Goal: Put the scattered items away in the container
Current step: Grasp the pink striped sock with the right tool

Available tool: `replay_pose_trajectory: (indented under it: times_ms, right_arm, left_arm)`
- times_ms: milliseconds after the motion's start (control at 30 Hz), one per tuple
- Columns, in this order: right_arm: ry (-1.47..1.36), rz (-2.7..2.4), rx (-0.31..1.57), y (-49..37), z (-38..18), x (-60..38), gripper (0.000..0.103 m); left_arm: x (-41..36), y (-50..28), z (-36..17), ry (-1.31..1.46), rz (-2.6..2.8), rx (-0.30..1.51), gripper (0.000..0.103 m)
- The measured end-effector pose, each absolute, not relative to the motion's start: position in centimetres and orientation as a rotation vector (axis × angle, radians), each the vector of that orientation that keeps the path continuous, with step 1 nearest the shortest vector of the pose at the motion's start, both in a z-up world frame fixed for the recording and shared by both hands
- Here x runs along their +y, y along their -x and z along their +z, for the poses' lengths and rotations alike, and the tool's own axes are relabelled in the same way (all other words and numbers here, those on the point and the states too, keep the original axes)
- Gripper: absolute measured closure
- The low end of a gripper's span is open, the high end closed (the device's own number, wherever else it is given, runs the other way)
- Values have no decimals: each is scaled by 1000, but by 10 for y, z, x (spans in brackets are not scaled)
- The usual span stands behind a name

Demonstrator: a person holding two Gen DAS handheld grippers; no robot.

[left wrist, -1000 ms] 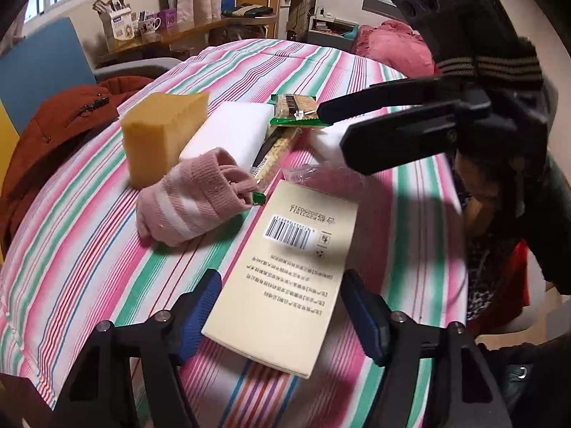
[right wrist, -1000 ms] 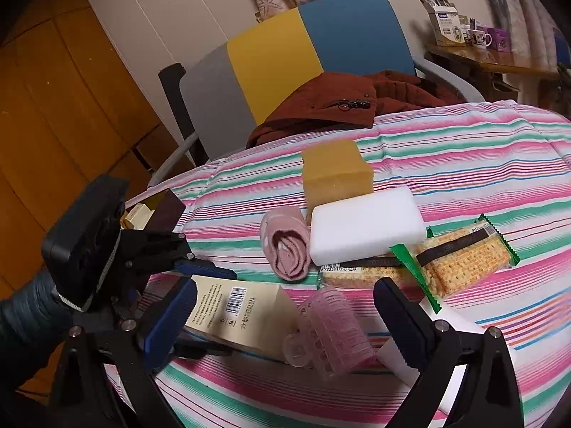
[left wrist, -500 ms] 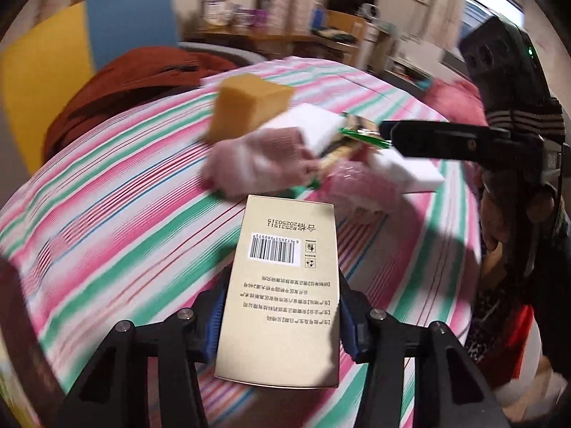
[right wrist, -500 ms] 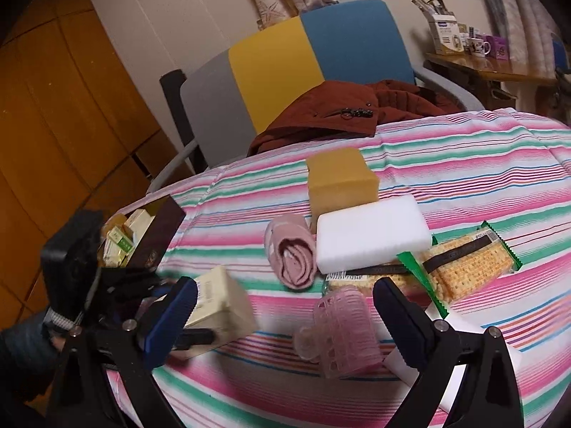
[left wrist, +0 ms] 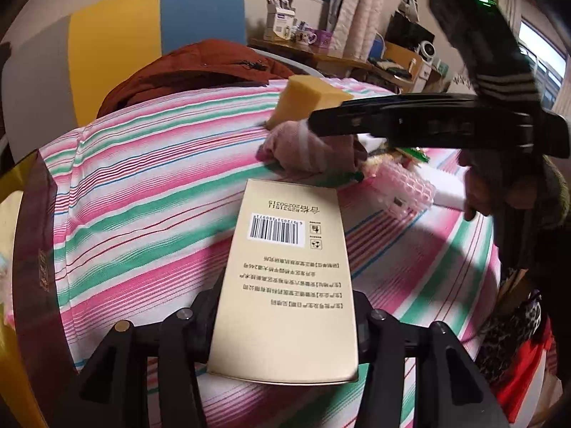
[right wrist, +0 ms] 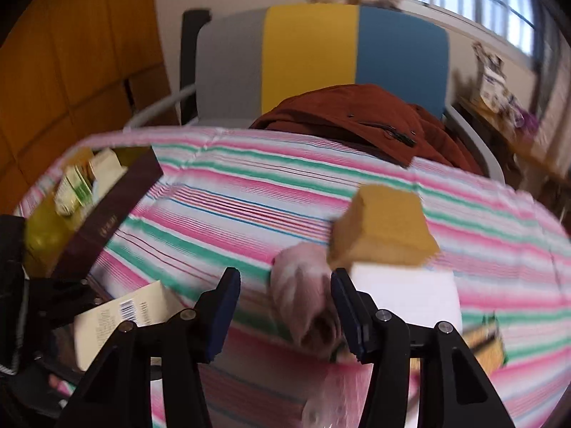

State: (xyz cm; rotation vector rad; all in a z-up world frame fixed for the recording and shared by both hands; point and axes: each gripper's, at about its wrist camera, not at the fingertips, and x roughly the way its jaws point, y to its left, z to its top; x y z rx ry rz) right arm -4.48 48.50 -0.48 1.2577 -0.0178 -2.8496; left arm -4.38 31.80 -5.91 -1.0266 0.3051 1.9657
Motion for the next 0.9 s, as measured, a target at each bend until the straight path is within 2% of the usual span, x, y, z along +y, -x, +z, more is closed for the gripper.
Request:
replay_pose_trajectory:
  times_ms: [133, 333, 467, 533, 700, 900]
  right_arm:
    - [-1360, -2783, 69, 68, -15, 482, 48]
    - [-1441, -2757, 118, 75, -37, 481, 49]
    - [-1425, -2785, 141, 71, -42, 482, 59]
    - [-1435, -2803, 163, 69, -43, 482, 68]
    - [-1395, -2861, 112, 57, -40, 483, 73]
    - [-1314, -2925, -43, 37, -31, 477, 74]
  left_arm:
    - [318, 47, -61, 1033, 1935, 264, 45]
    - [314, 49, -61, 1048, 1955, 212, 45]
    - [312, 53, -60, 1074, 1964, 157, 45]
    - [313, 51, -60, 1051, 1990, 187, 47]
    - [308, 40, -55, 982, 2019, 205, 50]
    - [298, 25, -32, 893, 2056, 229, 50]
